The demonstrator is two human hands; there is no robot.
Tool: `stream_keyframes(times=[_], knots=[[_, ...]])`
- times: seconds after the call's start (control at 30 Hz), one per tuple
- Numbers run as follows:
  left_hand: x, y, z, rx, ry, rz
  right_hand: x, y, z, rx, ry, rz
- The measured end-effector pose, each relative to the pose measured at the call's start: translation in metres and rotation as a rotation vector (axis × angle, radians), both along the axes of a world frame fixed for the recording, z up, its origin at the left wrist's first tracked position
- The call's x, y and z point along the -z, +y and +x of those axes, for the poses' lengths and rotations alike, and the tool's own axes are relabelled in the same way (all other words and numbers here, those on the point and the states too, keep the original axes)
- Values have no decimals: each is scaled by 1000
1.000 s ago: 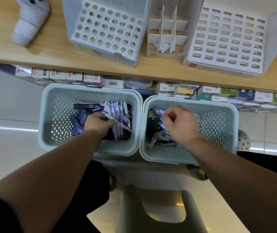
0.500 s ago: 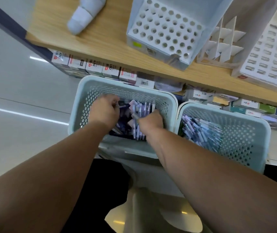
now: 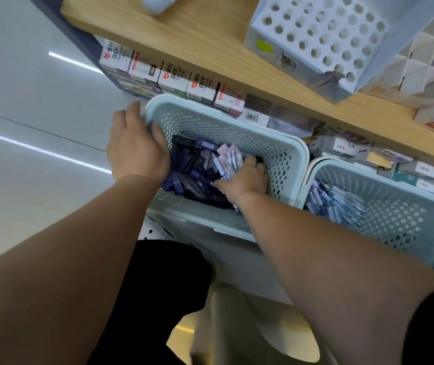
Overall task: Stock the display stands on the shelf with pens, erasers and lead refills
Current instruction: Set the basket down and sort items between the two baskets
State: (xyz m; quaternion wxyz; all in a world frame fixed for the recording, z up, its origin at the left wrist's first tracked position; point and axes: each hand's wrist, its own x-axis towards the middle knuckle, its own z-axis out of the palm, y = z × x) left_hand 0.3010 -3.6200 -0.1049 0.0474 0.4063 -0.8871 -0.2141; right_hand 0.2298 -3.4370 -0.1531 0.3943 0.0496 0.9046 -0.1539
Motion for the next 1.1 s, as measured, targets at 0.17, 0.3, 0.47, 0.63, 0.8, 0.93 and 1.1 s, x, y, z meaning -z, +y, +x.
stream_keyframes(times=[0.17,0.3,0.47,0.63,0.8,0.93,1.1], knots=[[1,2,-2,10,27,29,0,1,-6,-142,-52,-95],[3,3,-2,28,-1,5,-4,6,-11,-200,-101,-163],[2,2,-2,41,-30,9,-13,11,-10,-122,-105,-282],[-2,2,-5,56,-86,56,-51,13,-6,-127,-135,-474],[-9,-1,-8,77,-137,131,-124,49,-27,-15,-243,-700],[-15,4,-7,87,-214,115,-158,111,-57,-103,-450,-646],[-29,45,-9,288,-360,-186,-131,194,-74,57,-478,-487]])
